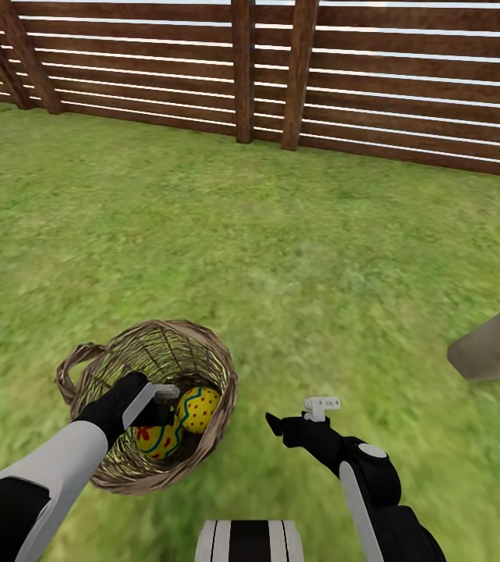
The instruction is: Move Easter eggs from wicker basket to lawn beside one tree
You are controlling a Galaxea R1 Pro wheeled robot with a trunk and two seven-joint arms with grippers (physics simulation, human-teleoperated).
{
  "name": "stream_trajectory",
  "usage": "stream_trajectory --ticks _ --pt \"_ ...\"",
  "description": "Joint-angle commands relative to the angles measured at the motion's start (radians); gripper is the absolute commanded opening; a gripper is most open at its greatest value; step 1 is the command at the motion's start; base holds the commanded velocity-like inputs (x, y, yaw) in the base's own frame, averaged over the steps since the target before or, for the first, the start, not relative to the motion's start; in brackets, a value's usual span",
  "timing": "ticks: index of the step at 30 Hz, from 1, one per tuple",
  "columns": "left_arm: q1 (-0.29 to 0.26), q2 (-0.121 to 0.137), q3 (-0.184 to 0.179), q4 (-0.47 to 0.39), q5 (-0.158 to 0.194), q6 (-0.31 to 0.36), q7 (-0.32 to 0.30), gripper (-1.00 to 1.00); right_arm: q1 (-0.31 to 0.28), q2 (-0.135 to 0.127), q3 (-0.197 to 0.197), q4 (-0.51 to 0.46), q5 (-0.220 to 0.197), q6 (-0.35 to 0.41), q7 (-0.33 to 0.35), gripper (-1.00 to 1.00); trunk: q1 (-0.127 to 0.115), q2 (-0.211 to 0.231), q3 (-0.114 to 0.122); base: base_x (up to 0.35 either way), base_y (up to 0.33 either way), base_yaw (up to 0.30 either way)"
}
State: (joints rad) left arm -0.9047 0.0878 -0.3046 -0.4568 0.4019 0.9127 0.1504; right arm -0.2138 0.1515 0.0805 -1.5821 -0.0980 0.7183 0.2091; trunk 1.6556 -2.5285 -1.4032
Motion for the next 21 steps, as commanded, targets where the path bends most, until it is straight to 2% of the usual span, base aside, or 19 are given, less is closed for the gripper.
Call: stream_trajectory --ticks 1,7,9,13,16,21 --pt "0.000 0.001 -0.007 -0.002 0.011 0.003 0.008 -1.00 0.000 0.000 0.000 -0.001 -0.009 0.006 -0.003 1.00 0.000 0.000 -0.001 0.000 0.000 0.000" --pt "0.000 0.001 -0.003 -0.002 0.011 0.004 0.008 -1.00 -0.001 0.000 0.000 -0.001 -0.009 0.006 -0.003 1.00 0.000 0.000 -0.001 0.000 0.000 0.000" --pt "0.000 0.001 -0.003 -0.002 0.011 0.004 0.008 -1.00 -0.001 0.000 0.000 -0.001 -0.009 0.006 -0.003 1.00 -0.001 0.000 0.007 0.000 0.000 0.000" --pt "0.000 0.001 -0.004 -0.002 0.011 0.005 0.008 -1.00 0.000 0.000 0.001 -0.001 -0.009 0.006 -0.003 1.00 -0.001 0.000 0.007 0.000 0.000 0.000" --pt "0.000 0.001 -0.005 -0.002 0.011 0.005 0.008 -1.00 0.000 0.000 0.001 -0.001 -0.009 0.006 -0.003 1.00 -0.002 0.001 0.019 0.000 0.000 0.000" --pt "0.000 0.001 -0.006 -0.003 0.011 0.005 0.006 -1.00 0.000 0.000 0.001 -0.001 -0.009 0.006 -0.003 1.00 -0.002 0.001 0.019 0.000 0.000 0.000"
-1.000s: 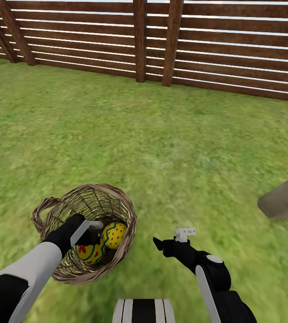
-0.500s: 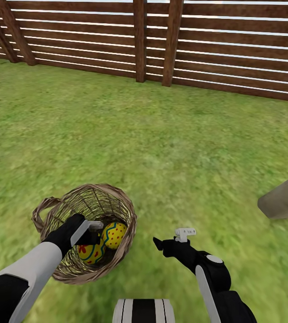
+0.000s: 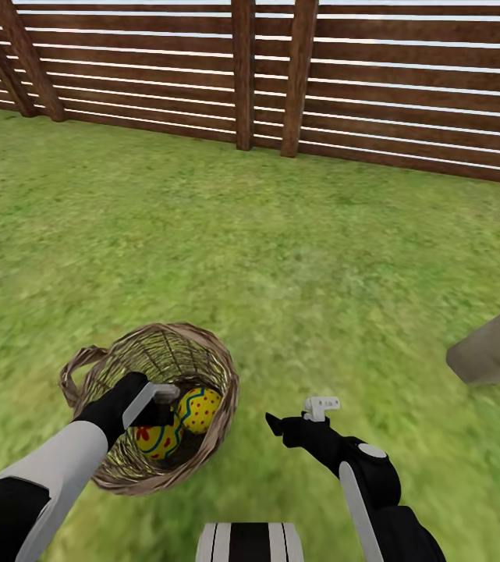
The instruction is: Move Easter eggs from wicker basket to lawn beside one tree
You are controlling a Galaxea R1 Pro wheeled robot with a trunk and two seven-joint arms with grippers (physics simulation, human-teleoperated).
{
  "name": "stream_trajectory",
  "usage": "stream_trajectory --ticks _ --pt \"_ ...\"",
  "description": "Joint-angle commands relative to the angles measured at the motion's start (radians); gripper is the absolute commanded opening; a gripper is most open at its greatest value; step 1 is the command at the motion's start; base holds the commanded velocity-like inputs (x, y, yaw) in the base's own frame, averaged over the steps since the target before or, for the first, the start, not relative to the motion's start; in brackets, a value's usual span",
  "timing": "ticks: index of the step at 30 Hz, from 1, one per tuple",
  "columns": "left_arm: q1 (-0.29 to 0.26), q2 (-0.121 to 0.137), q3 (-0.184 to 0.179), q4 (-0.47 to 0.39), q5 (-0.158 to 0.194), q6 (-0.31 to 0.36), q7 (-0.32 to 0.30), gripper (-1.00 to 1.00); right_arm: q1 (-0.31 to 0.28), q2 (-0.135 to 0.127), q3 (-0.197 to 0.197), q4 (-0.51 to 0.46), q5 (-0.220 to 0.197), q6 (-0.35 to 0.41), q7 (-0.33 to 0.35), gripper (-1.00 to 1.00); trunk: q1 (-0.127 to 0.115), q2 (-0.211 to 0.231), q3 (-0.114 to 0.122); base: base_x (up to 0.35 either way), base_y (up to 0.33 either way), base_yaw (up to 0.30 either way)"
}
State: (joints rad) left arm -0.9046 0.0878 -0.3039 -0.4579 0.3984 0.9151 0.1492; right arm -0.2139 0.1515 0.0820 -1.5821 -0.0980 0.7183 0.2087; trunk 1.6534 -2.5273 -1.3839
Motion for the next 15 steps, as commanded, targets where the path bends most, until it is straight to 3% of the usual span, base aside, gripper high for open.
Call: stream_trajectory --ticks 1,15 --pt "0.000 0.001 -0.007 -0.001 0.014 0.003 0.007 -1.00 0.000 0.000 -0.001 -0.001 -0.009 0.006 -0.002 1.00 0.000 0.000 -0.001 0.000 0.000 0.000" --pt "0.000 0.002 -0.008 0.000 0.011 0.008 0.007 -1.00 -0.001 0.000 -0.001 -0.001 -0.009 0.006 -0.002 1.00 -0.002 0.001 0.015 0.000 0.000 0.000"
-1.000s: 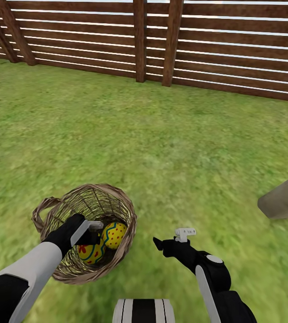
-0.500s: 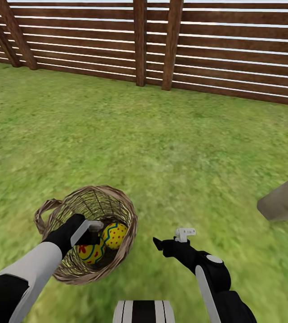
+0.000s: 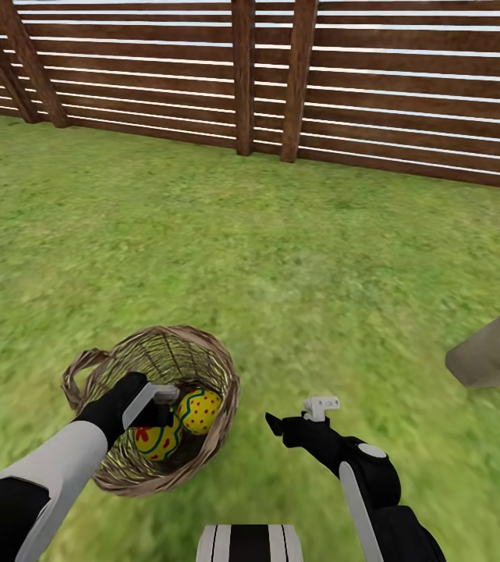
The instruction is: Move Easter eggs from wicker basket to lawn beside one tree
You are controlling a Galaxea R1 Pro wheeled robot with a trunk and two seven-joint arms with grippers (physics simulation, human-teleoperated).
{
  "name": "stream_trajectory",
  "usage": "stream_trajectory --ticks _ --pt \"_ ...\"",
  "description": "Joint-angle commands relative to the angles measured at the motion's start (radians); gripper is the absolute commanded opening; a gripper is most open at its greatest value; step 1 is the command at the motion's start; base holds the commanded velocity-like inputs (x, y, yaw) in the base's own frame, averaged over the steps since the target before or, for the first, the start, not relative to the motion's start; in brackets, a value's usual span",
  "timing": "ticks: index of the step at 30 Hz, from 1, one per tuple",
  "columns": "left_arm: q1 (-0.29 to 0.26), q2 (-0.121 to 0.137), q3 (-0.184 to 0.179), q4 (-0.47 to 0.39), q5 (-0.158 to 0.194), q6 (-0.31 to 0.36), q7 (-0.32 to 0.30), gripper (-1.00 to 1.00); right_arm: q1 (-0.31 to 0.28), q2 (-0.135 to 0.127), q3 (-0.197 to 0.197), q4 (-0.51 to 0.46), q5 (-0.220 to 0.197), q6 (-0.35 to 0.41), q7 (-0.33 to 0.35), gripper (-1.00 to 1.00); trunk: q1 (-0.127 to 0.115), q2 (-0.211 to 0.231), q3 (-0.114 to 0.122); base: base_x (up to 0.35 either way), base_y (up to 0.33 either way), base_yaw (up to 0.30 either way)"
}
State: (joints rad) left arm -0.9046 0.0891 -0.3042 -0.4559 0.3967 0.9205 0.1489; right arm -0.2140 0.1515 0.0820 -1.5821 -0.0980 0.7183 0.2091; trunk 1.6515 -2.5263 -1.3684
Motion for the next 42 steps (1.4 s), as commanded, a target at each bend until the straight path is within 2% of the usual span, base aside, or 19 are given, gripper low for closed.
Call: stream_trajectory --ticks 1,8,22,25,29,32,42 --pt "0.000 0.001 -0.007 -0.002 0.013 0.004 0.008 -1.00 0.000 0.000 -0.001 -0.001 -0.009 0.006 -0.003 1.00 -0.001 0.000 0.003 0.000 0.000 0.000" --pt "0.000 0.000 -0.007 -0.001 0.013 0.006 0.008 -1.00 0.000 0.000 -0.001 -0.001 -0.009 0.006 -0.003 1.00 -0.003 0.001 0.022 0.000 0.000 0.000" --pt "0.000 0.001 -0.007 -0.001 0.011 0.009 0.008 -1.00 0.000 0.000 -0.001 -0.001 -0.009 0.006 -0.003 1.00 -0.005 0.002 0.042 0.000 0.000 0.000" --pt "0.000 0.001 -0.007 -0.001 0.010 0.009 0.008 -1.00 0.000 0.000 -0.001 -0.001 -0.009 0.006 -0.003 1.00 -0.006 0.003 0.053 0.000 0.000 0.000" --pt "0.000 0.002 -0.007 -0.001 0.010 0.010 0.008 -1.00 -0.001 0.000 -0.001 -0.001 -0.009 0.006 -0.003 1.00 -0.006 0.003 0.053 0.000 0.000 0.000" --pt "0.000 0.002 -0.007 -0.001 0.010 0.011 0.008 -1.00 0.000 0.000 -0.001 -0.001 -0.009 0.007 -0.003 1.00 -0.008 0.004 0.065 0.000 0.000 0.000" --pt "0.000 0.004 -0.008 -0.001 0.009 0.011 0.015 -1.00 0.000 0.000 -0.002 -0.001 -0.009 0.007 -0.003 1.00 -0.008 0.004 0.069 0.000 0.000 0.000"
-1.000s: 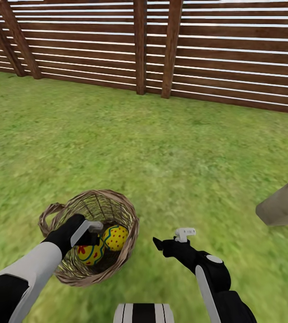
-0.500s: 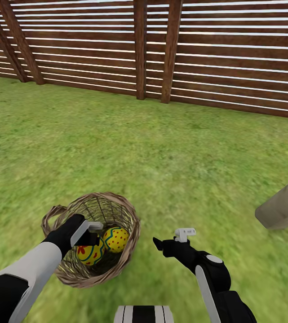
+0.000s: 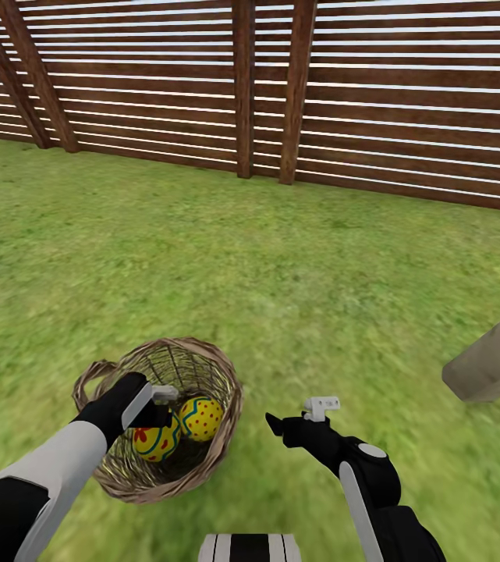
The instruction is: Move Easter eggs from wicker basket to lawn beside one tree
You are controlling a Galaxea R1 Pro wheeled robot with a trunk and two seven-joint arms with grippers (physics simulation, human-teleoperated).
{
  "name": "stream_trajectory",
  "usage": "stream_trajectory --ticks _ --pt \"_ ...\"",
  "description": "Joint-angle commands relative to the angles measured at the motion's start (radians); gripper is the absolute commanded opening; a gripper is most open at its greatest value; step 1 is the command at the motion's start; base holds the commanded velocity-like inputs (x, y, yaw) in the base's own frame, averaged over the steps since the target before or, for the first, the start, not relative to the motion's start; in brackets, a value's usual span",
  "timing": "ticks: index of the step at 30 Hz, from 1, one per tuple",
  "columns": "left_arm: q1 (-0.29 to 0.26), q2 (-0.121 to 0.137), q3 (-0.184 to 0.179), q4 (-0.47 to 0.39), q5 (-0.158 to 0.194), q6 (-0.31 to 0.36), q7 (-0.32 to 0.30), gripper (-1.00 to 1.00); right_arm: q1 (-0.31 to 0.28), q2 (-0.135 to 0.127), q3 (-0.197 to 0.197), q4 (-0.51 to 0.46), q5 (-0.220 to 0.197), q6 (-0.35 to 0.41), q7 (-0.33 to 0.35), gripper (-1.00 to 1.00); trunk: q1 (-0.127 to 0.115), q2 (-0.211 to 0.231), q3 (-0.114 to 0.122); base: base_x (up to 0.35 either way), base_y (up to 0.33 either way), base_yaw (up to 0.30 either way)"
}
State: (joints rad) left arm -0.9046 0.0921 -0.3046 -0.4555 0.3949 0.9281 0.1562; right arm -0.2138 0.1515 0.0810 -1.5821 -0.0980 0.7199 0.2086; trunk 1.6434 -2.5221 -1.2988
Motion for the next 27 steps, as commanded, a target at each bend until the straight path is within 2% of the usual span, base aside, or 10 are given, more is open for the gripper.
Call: stream_trajectory --ticks 1,9,22,27 --pt "0.000 0.002 -0.008 -0.002 0.011 0.003 0.009 -1.00 -0.001 0.000 -0.001 -0.001 -0.009 0.006 -0.003 1.00 0.000 0.000 -0.001 0.000 0.000 0.000" --pt "0.000 0.007 -0.008 -0.002 0.010 0.003 0.009 -1.00 -0.001 0.000 -0.001 -0.001 -0.009 0.006 -0.002 1.00 -0.001 0.000 0.007 0.000 0.000 0.000" --pt "0.000 0.006 -0.009 -0.003 0.010 0.006 0.006 -1.00 0.000 0.000 -0.001 -0.001 -0.009 0.006 -0.002 1.00 -0.007 0.003 0.057 -0.003 0.000 0.000" --pt "0.000 0.005 -0.011 -0.007 0.010 0.006 0.006 -1.00 -0.001 0.000 -0.001 -0.001 -0.009 0.006 -0.003 1.00 -0.009 0.004 0.077 -0.157 -0.065 0.000"
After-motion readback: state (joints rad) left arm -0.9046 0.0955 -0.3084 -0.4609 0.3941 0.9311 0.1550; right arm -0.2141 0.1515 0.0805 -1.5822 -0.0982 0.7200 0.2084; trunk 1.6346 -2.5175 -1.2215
